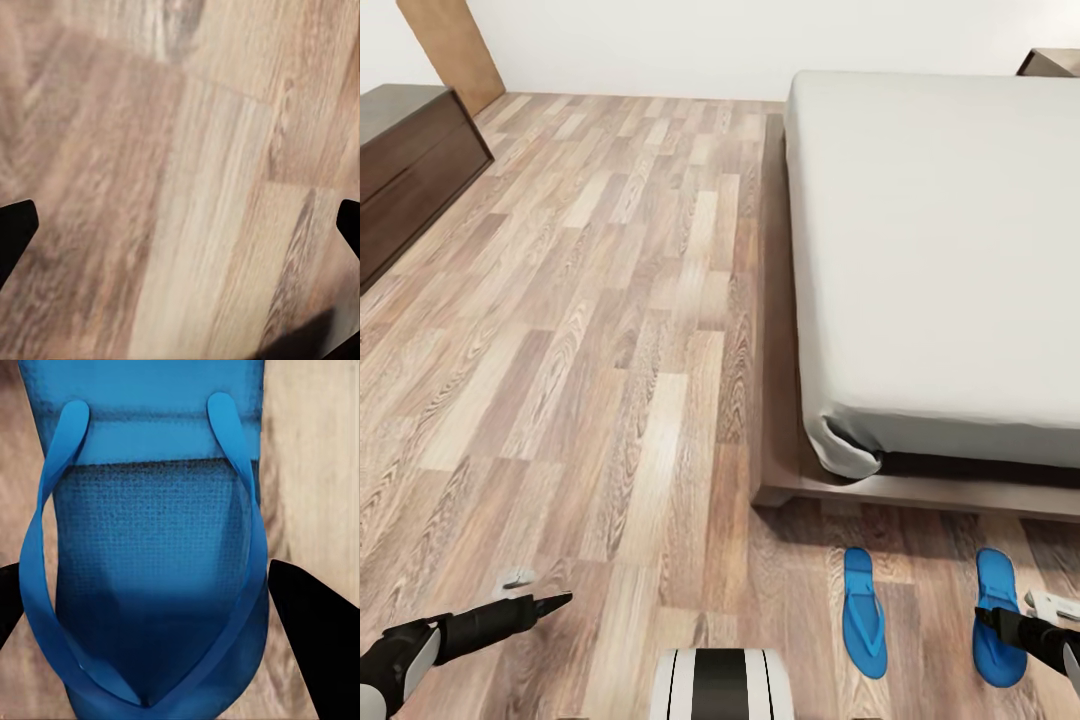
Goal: In the bedroom, move the book from the bed onto either nightstand, and place the two sandals side by side next to the bed.
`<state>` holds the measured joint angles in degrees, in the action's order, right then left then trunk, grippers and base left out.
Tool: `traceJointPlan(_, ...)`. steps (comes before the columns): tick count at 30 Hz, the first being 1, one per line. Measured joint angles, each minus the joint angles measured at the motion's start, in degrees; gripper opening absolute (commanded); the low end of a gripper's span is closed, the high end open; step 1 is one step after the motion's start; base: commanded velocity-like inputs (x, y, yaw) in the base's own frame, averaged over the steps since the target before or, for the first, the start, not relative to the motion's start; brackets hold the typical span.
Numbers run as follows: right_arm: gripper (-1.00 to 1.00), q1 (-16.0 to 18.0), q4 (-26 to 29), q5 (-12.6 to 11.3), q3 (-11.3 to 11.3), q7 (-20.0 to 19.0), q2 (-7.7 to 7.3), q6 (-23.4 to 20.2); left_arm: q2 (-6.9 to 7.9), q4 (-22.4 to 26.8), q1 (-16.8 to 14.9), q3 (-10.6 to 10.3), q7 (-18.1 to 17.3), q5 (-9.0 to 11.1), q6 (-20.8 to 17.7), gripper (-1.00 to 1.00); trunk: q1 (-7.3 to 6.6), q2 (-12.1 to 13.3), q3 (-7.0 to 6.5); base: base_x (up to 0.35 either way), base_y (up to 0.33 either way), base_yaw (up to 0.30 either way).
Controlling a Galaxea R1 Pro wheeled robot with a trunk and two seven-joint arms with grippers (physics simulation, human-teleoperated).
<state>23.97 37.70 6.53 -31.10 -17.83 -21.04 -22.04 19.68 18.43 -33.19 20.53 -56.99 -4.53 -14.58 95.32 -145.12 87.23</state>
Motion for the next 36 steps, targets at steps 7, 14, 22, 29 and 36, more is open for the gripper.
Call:
traceJointPlan(7, -1.0, 0.0, 0.1, 0.0, 0.0, 0.0, 0.0, 0.0, -0.01, 0.0, 0.0, 0.0, 0.0, 0.0, 0.0, 1.0, 0.02, 0.0, 0.0, 0.167, 0.159, 0.0)
traceJointPlan(14, -1.0, 0.0, -0.2, 1.9, 0.3, 2.9, 0.85, 0.3, -0.04, 0.0, 0.0, 0.0, 0.0, 0.0, 0.0, 1.0, 0.03, 0.0, 0.0, 0.013, 0.012, 0.0)
traceJointPlan(22, -1.0, 0.0, -0.2, 11.0, 1.0, 15.7, 5.31, 0.6, -0.04, 0.0, 0.0, 0.0, 0.0, 0.0, 0.0, 1.0, 0.03, 0.0, 0.0, 0.0, 0.0, 0.0)
traceJointPlan(29, -1.0, 0.0, -0.2, 11.0, 1.0, 15.6, 5.47, 0.5, -0.01, 0.0, 0.0, 0.0, 0.0, 0.0, 0.0, 1.0, 0.03, 0.0, 0.0, 0.0, 0.0, 0.0)
traceJointPlan(36, -1.0, 0.0, -0.2, 10.7, 1.0, 3.8, 5.31, 0.3, 0.01, 0.0, 0.0, 0.0, 0.0, 0.0, 0.0, 1.0, 0.03, 0.0, 0.0, 0.0, 0.0, 0.0)
